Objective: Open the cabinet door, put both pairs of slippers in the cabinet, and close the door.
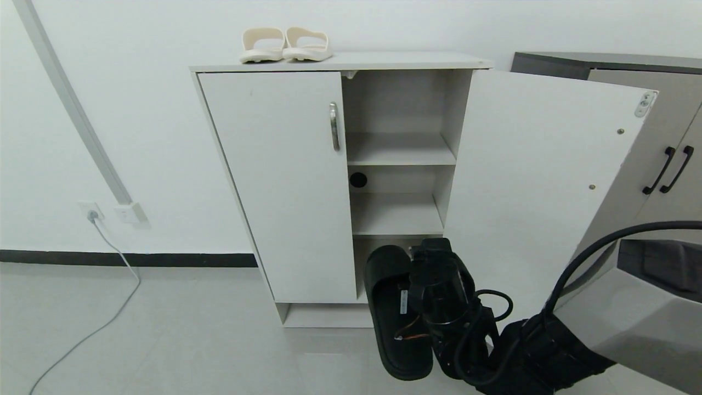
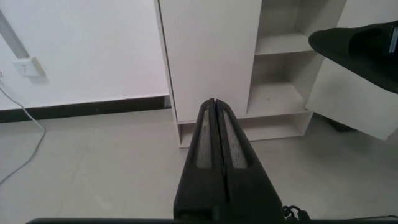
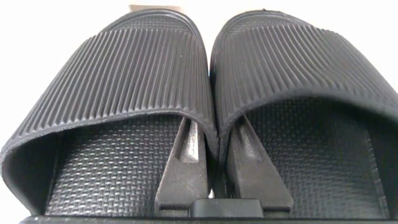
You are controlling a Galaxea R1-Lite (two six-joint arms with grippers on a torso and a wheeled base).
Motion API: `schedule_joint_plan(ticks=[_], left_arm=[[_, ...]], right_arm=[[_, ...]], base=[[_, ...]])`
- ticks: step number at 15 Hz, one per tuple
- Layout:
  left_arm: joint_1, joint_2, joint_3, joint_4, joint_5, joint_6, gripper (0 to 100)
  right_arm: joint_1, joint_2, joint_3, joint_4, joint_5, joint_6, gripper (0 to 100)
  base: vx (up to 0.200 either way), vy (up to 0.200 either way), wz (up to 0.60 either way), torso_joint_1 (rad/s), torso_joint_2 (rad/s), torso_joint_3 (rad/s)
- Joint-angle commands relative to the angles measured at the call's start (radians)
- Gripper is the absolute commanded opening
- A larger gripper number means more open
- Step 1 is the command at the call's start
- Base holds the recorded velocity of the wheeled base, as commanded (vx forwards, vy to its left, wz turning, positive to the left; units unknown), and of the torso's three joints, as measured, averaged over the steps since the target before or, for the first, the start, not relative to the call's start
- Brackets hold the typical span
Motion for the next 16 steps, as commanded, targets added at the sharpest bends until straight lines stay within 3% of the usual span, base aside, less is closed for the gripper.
schedule_joint_plan(ticks=[1,13,16], left_arm=[[0.000,0.003,0.000,0.000,0.000,0.001,0],[0.000,0.003,0.000,0.000,0.000,-0.001,0],[0.000,0.003,0.000,0.000,0.000,-0.001,0]], right_arm=[[-0.007,0.030,-0.017,0.000,0.000,-0.003,0],[-0.007,0.082,-0.072,0.003,0.034,-0.055,0],[-0.007,0.108,-0.087,0.001,0.034,-0.055,0]], base=[[0.000,0.000,0.00,0.000,0.00,0.000],[0.000,0.000,0.00,0.000,0.00,0.000],[0.000,0.000,0.00,0.001,0.00,-0.152]])
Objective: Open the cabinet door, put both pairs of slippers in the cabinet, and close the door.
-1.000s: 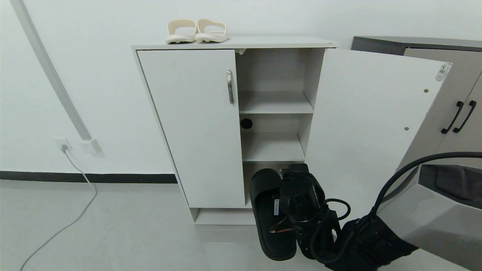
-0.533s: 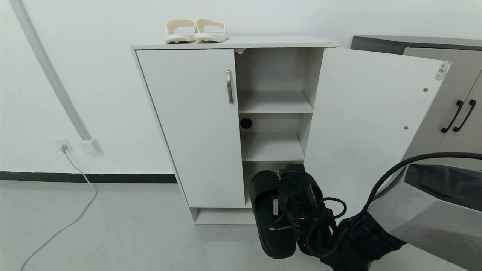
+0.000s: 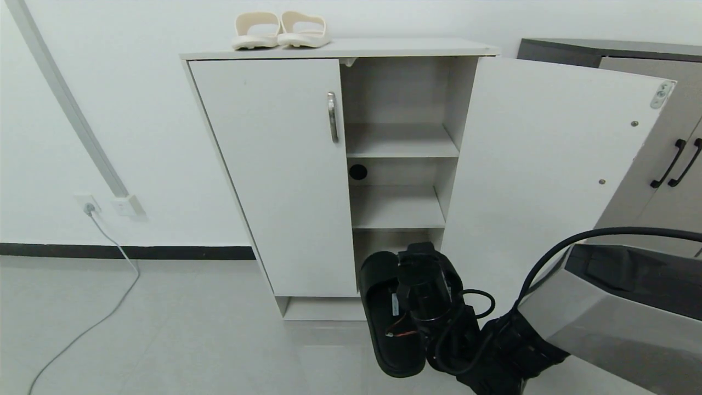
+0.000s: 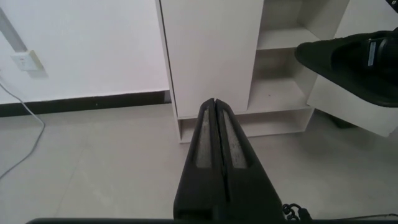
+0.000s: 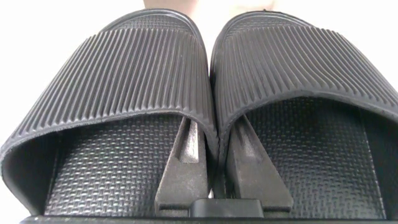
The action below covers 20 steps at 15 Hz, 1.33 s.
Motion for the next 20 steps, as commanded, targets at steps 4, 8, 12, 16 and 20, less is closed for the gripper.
schedule_joint_plan(ticks=[4,8,12,16,20], left_arm=[[0.000,0.002,0.000,0.000,0.000,0.000,0],[0.000,0.002,0.000,0.000,0.000,0.000,0],[0.000,0.002,0.000,0.000,0.000,0.000,0],[0.000,0.002,0.000,0.000,0.000,0.000,0],[0.000,0.002,0.000,0.000,0.000,-0.001,0]], right_arm=[[-0.013,0.043,-0.033,-0.002,-0.001,0.000,0],[-0.017,0.047,-0.052,-0.010,-0.010,-0.001,0],[-0.014,0.015,-0.026,-0.092,-0.038,-0.069,0],[-0.016,0.017,0.035,-0.408,-0.038,-0.245,0],[-0.019,0.001,0.035,-0.448,-0.039,-0.267,0]], base=[[0.000,0.000,0.00,0.002,0.00,-0.194],[0.000,0.000,0.00,0.005,0.00,-0.200],[0.000,0.000,0.00,0.004,0.01,-0.203],[0.000,0.000,0.00,0.002,0.00,-0.194],[0.000,0.000,0.00,0.002,0.00,-0.026]])
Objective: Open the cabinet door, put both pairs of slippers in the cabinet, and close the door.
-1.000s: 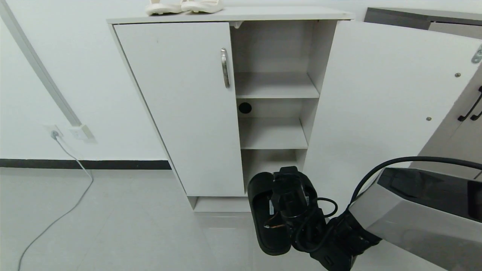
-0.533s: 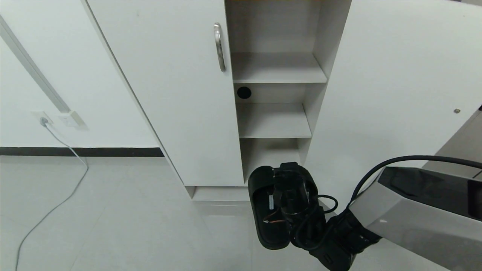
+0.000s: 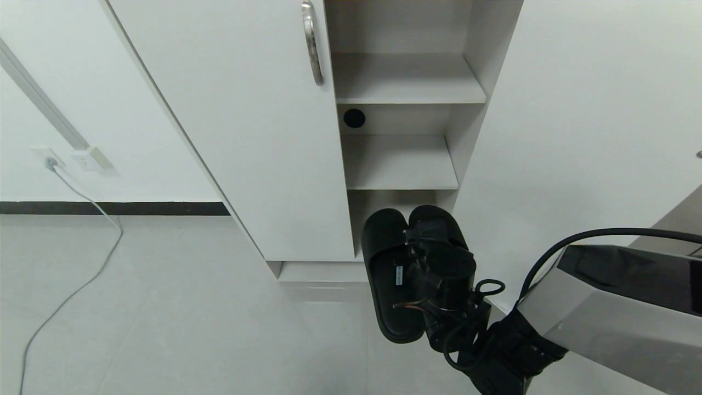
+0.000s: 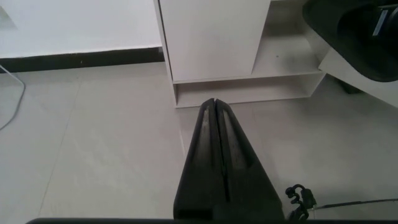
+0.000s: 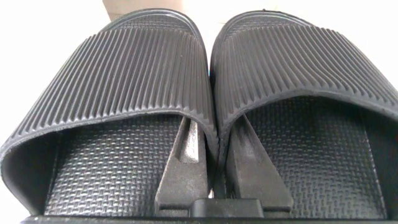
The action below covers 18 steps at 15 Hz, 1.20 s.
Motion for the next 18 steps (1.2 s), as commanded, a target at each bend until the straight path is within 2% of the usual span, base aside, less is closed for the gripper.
schedule_joint_plan(ticks=[1,5,18], left_arm=[[0.000,0.001,0.000,0.000,0.000,0.000,0],[0.000,0.001,0.000,0.000,0.000,0.001,0],[0.000,0.001,0.000,0.000,0.000,0.001,0]], right_arm=[[0.000,-0.021,0.001,-0.001,0.000,0.000,0],[0.003,-0.036,0.001,-0.001,0.000,-0.002,0],[0.003,-0.024,-0.002,0.011,0.000,-0.008,0]], base=[[0.000,0.000,0.00,0.000,0.00,0.000],[0.000,0.000,0.00,0.000,0.00,0.000],[0.200,0.000,0.00,0.003,0.00,0.002]])
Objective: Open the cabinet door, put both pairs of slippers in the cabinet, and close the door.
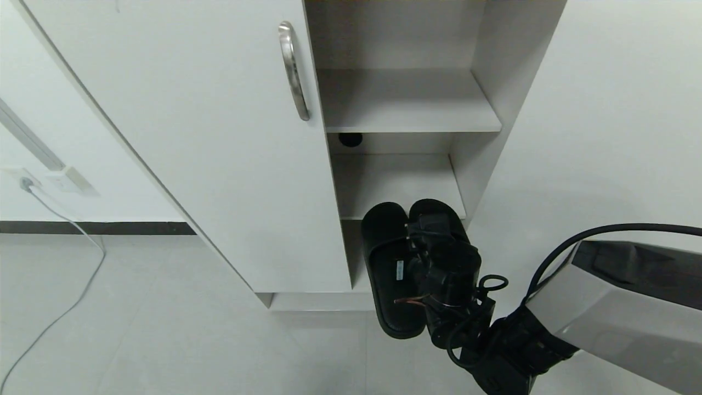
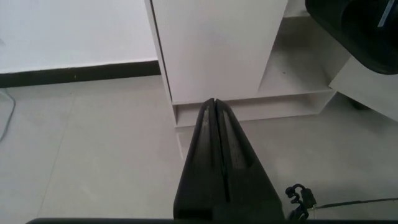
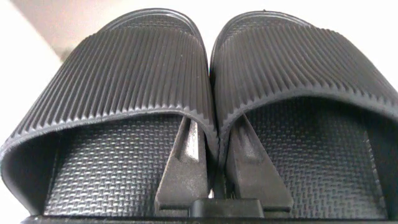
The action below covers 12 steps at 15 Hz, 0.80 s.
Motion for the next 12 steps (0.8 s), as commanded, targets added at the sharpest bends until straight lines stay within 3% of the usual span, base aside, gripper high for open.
schedule_joint_plan(ticks=[1,4,12], left_arm=[[0.000,0.001,0.000,0.000,0.000,0.000,0],[0.000,0.001,0.000,0.000,0.000,-0.001,0],[0.000,0.001,0.000,0.000,0.000,-0.007,0]], right_arm=[[0.000,0.008,-0.008,0.008,0.001,0.000,0],[-0.004,0.049,-0.062,0.040,-0.006,0.003,0],[-0.064,0.147,-0.335,0.198,-0.042,0.010,0]], base=[[0.200,0.000,0.00,0.002,0.01,0.002],[0.200,0.000,0.00,0.002,0.00,0.002],[0.000,0.000,0.00,0.000,0.00,0.000]])
